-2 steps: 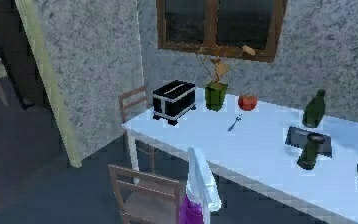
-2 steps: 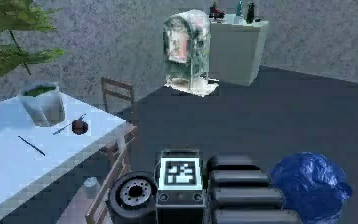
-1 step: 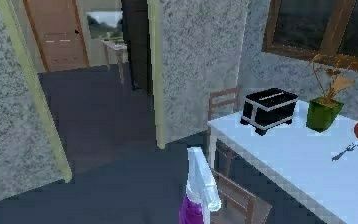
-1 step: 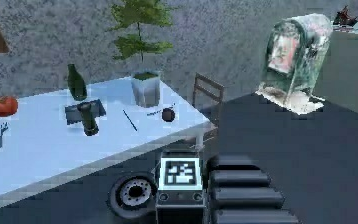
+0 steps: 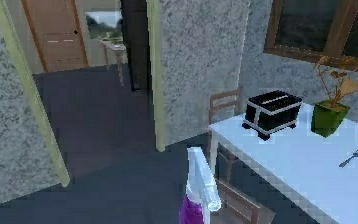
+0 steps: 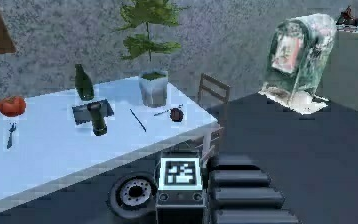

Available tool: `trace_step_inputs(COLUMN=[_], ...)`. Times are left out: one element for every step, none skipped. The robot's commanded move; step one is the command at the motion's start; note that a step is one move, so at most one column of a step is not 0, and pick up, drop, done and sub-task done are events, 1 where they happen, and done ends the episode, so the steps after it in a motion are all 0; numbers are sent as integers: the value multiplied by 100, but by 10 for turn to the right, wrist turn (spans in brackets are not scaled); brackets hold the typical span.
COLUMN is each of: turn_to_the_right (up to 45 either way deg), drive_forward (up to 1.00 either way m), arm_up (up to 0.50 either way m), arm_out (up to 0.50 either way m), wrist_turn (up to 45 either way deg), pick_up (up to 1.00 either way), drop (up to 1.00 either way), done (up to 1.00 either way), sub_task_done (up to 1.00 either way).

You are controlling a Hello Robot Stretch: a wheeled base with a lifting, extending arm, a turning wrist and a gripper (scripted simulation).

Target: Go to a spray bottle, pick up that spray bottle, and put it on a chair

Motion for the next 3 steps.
trace_step_inputs(turn_to_the_right=[-450,-450,-300], drive_forward=[0,0,0], arm_up=[0,0,0], arm_out=[0,0,0], wrist_turn=[0,0,0], pick_up=[0,0,0], drop=[0,0,0], done=[0,0,0], sub_task_done=[0,0,0])
